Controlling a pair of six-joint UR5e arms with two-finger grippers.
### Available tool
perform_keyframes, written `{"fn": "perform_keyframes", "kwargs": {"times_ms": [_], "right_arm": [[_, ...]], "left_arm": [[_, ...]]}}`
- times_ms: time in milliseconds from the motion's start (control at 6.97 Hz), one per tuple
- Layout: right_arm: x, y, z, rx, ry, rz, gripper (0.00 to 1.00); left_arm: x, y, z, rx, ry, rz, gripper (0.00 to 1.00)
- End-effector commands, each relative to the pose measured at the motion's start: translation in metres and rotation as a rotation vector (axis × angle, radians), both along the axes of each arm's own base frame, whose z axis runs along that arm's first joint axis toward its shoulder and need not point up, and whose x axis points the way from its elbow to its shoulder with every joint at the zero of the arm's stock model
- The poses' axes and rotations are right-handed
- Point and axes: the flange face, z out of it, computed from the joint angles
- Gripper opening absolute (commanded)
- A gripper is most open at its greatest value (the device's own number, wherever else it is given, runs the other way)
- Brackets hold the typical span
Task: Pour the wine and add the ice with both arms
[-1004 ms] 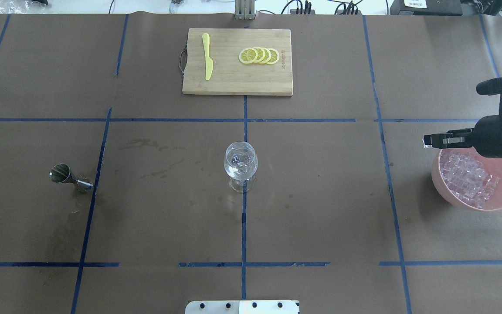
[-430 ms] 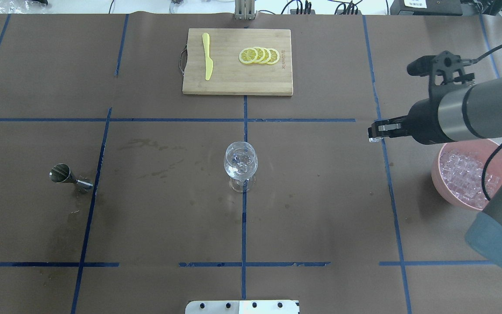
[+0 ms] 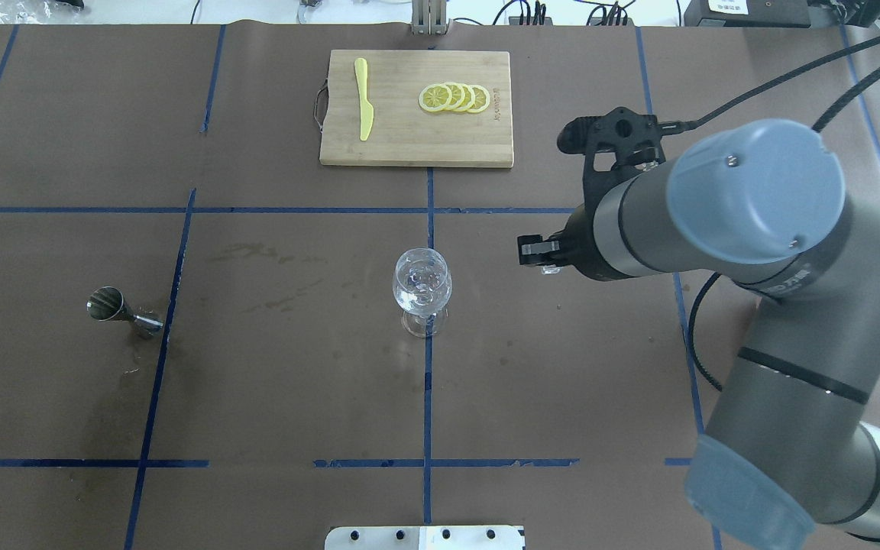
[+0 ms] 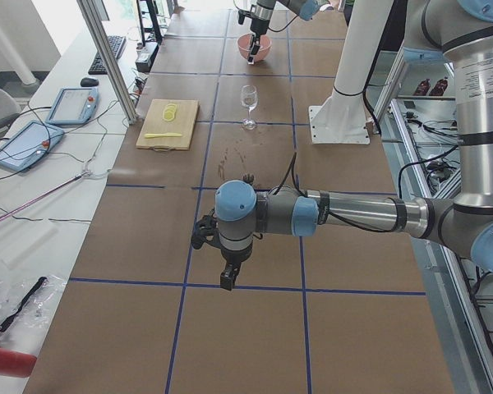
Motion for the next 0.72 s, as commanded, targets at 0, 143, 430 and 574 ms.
{"fn": "perform_keyframes", "kwargs": {"times_ms": [0, 143, 430, 574], "right_arm": [[-0.06, 0.01, -0.054, -0.005, -0.019, 0.036, 0.0], [-0.081, 0.005, -0.074, 0.001, -0.018, 0.039, 0.0], [-0.099, -0.008, -0.088, 0.024, 0.002, 0.075, 0.0], [-0.099, -0.008, -0.088, 0.026, 0.005, 0.079, 0.0]], "left_arm": [[0.0, 0.001, 0.001, -0.002, 0.0, -0.001, 1.0], [0.0, 0.001, 0.001, -0.002, 0.0, -0.001, 1.0], [0.0, 0.001, 0.001, -0.002, 0.0, -0.001, 1.0], [0.0, 0.001, 0.001, -0.002, 0.0, -0.001, 1.0]]}}
